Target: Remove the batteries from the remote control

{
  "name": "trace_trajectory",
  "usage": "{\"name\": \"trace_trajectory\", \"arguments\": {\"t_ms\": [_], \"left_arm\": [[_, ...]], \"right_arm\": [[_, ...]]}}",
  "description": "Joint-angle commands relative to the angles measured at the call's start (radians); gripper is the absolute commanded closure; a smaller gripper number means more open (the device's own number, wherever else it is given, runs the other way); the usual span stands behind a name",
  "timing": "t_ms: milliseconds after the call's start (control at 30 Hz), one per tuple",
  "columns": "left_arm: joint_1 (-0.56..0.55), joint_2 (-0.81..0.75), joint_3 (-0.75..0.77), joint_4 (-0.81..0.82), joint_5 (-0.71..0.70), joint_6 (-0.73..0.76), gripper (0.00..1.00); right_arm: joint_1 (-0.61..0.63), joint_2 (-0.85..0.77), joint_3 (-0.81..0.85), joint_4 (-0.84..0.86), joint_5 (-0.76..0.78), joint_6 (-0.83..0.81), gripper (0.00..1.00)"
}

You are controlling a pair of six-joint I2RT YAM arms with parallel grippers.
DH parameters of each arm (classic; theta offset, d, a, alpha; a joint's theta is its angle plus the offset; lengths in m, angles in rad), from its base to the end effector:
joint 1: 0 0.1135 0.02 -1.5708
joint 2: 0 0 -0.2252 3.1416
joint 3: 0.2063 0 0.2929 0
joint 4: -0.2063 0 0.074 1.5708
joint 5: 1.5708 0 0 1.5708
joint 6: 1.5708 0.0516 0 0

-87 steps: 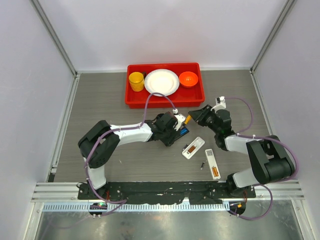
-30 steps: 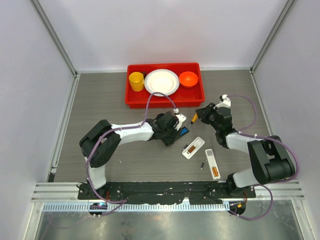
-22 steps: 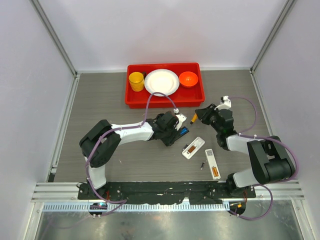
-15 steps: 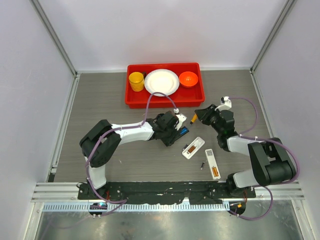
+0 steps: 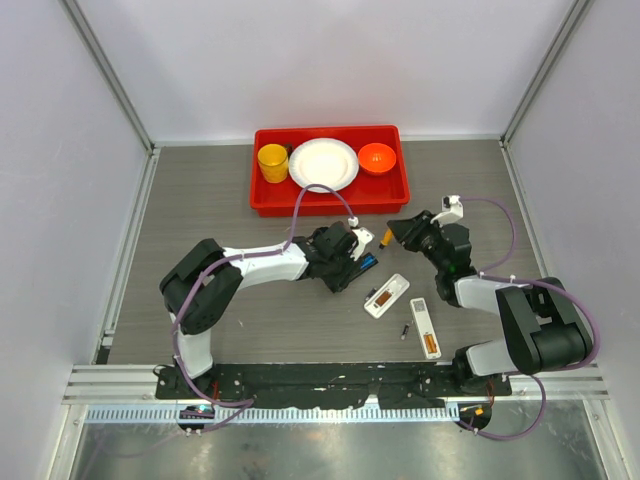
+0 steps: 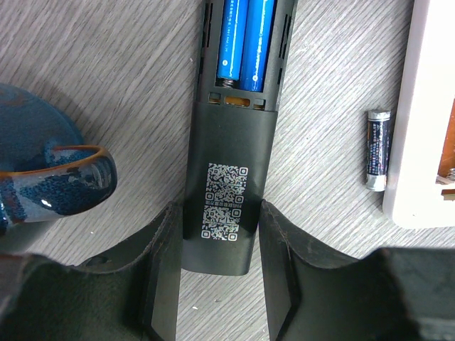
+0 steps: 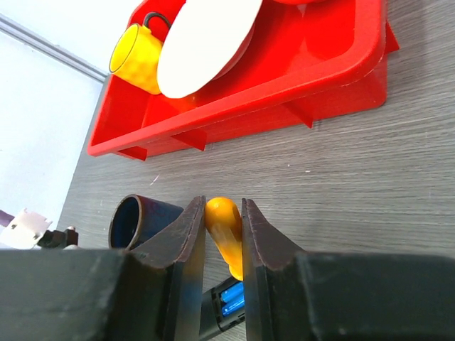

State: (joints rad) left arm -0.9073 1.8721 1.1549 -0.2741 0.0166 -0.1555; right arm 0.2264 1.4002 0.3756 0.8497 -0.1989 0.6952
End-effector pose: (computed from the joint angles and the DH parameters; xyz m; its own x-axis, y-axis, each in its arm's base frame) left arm 0.2525 -0.3244 0.0802 -0.6320 0.5570 -0.5388 0.7040 0.7034 -0.0985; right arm 0.2946 0.0783 0.0999 -0.3926 0.5539 -0.7342 -0.2060 0.7251 0.6572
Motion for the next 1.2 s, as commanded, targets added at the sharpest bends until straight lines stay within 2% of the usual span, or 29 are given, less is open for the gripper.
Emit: {"name": "trace_trajectory", "arguments": {"t_ms": [0, 633, 1167], "left_arm": [[-0.007, 0.116, -0.047, -0.070, 0.112, -0.030, 1.00], [-0.007, 0.124, -0.043, -0.074, 0.121, -0.029, 1.00], [-0.007, 0.125, -0.041, -0.079, 0.115, -0.029, 1.00]], "right_arm": [[0.034, -0.017, -0.021, 0.054, -0.211, 0.170, 0.99], [0.034, -0.076, -0.029, 0.035, -0.215, 0.193, 0.99], [0.034, -0.198, -0.010, -0.159, -0.106, 0.115, 0.99]]}}
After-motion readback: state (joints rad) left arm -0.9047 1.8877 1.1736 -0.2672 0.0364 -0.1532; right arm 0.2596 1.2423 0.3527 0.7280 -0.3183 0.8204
